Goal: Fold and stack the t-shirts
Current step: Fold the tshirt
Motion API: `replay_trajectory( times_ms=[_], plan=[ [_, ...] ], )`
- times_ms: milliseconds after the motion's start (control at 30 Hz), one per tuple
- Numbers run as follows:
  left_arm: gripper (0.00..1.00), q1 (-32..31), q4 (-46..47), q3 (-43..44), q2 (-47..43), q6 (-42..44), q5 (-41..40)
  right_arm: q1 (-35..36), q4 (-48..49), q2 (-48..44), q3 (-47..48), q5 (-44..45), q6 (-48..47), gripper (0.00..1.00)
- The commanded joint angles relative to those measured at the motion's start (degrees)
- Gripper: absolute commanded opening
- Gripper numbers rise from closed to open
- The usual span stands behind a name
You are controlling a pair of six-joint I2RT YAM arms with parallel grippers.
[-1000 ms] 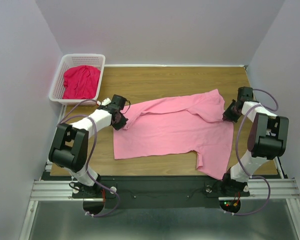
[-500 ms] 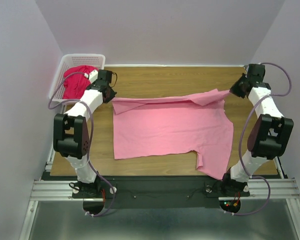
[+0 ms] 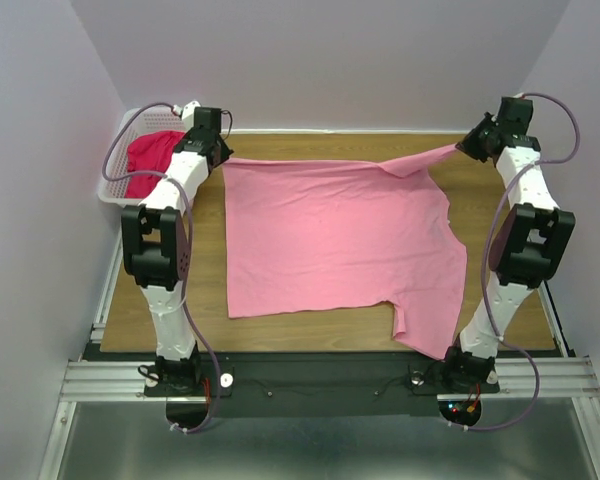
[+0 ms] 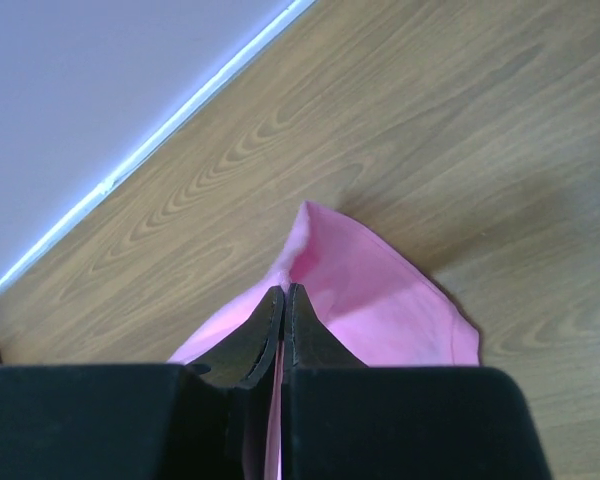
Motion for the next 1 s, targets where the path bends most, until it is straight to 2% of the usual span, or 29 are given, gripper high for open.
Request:
replay_trajectory(
  times_ms=[0,133,467,700,967],
  plan=[
    [0.00,0.47,1.88,5.38,1.16,4.26,0.27,-0.28,1.83,-0.20,3.31,-2.40,1.01,0.01],
    [0.00,0.47,-0.22,4.95,0.91,4.70,1.23,-0.28,1.83,-2.74,-0.28,-3.81,2.06,0.01],
    [0.00,0.47,0.03,-7.96,-4.99,2.94,3.08,-0.28,1.39,-17.40,-17.85,0.40,2.33,0.01],
    [0.00,0.47,1.00,-12.45,-7.18,2.59,4.40,-0.28,0.78,-26.55,-28.31,2.34,3.29,0.01],
    [0.00,0.47,2.23,-16.49,-9.03,2.42,6.42,-0.28,-0.89,-32.80,-36.50,3.31,4.26,0.01]
  ],
)
